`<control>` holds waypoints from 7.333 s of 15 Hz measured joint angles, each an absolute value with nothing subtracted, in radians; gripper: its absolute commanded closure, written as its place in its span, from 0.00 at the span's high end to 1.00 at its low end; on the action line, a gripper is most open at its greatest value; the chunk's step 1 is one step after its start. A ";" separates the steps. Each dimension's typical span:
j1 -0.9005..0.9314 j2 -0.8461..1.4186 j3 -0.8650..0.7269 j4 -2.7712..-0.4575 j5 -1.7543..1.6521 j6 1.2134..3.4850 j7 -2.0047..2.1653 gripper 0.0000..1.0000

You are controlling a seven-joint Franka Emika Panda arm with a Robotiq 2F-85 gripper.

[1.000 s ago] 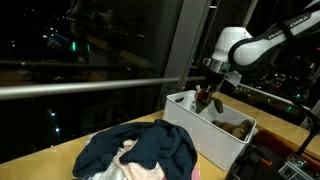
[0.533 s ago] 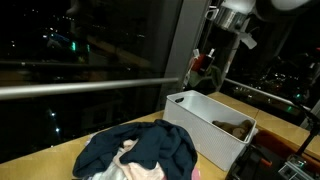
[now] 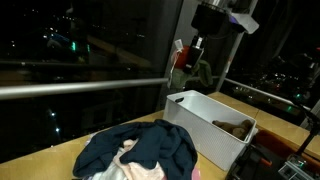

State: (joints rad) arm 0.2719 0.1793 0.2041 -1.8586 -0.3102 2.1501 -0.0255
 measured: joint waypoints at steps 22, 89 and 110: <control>0.142 0.254 0.125 -2.011 -0.248 2.165 -0.027 1.00; 0.189 0.052 0.196 -2.077 -0.355 2.224 -0.043 1.00; 0.198 0.059 0.201 -2.077 -0.355 2.225 -0.034 1.00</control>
